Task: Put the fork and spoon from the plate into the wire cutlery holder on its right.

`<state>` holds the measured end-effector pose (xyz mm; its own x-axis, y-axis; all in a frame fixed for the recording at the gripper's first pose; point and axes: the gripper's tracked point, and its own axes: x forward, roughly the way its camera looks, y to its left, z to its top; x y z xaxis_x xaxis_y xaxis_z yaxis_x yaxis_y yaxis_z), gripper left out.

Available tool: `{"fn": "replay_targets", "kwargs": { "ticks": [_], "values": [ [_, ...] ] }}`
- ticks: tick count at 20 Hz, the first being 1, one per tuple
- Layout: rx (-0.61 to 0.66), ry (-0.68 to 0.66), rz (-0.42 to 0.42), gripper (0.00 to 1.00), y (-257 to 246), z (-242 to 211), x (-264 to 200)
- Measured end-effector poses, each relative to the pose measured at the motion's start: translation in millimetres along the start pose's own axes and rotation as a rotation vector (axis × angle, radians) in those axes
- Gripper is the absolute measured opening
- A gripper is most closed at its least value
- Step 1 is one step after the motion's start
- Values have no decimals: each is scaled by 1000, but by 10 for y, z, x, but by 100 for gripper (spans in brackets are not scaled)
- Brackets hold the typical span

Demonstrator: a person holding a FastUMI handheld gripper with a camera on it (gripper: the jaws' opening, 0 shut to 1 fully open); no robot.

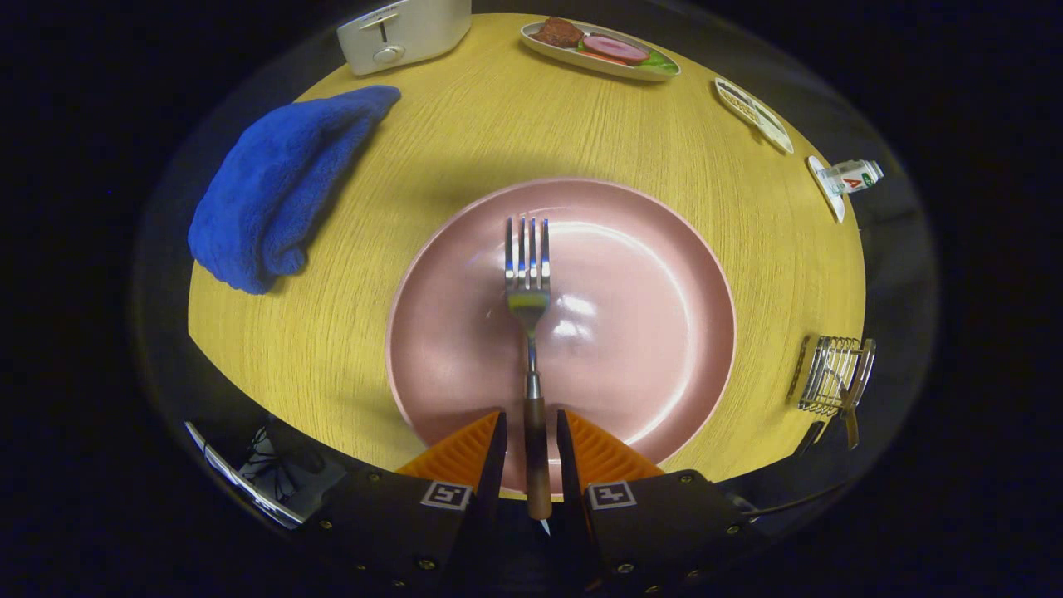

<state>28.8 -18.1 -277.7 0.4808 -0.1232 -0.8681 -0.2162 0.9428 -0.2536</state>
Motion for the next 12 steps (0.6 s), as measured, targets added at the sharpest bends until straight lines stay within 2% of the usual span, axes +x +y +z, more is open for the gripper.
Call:
{"fn": "replay_targets", "kwargs": {
  "ticks": [2, 3, 5, 12],
  "values": [
    [-6, 2, -6, 15, -18, -39, 57],
    [-6, 11, -5, 15, -16, -67, 113],
    [-13, 11, 17, 6, 7, -64, 79],
    [33, 8, -23, 6, 2, -36, -10]
  ]
}}
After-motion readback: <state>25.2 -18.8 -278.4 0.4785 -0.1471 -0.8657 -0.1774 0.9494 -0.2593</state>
